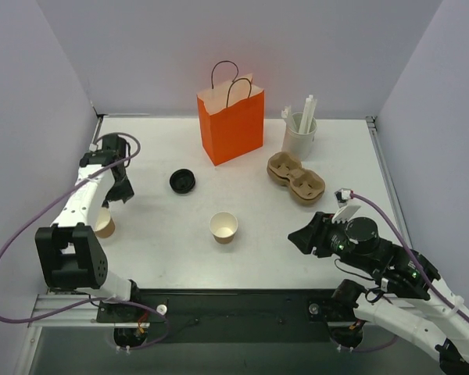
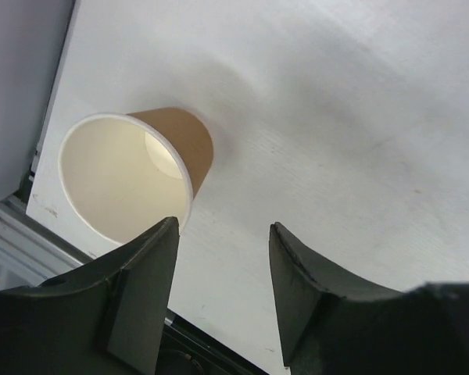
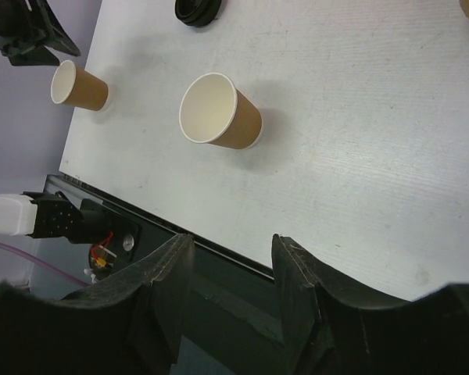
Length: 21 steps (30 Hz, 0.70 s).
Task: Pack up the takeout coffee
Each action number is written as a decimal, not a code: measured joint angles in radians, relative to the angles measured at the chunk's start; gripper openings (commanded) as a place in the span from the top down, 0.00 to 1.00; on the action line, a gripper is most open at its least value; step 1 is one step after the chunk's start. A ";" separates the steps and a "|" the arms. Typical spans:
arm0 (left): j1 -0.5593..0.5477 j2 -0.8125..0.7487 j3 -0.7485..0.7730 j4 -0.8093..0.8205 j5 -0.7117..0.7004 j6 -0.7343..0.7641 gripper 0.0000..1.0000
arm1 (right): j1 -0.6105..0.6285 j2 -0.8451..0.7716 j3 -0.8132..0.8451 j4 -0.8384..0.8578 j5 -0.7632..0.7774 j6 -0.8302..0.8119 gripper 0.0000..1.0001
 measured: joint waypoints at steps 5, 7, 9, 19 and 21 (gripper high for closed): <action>-0.131 -0.053 0.192 -0.005 0.017 0.005 0.41 | 0.000 -0.003 0.008 -0.005 0.001 -0.004 0.55; -0.221 -0.059 0.235 0.024 0.033 0.024 0.41 | 0.000 -0.002 0.016 -0.008 0.001 -0.005 0.55; -0.331 -0.043 0.263 0.061 0.056 0.058 0.41 | 0.000 0.000 0.023 -0.007 0.002 -0.008 0.55; -0.550 0.263 0.301 0.188 0.075 0.223 0.42 | 0.002 0.053 0.057 -0.008 0.022 -0.037 0.55; -0.546 0.314 0.304 0.193 0.063 0.240 0.42 | 0.003 0.055 0.057 -0.009 0.027 -0.045 0.55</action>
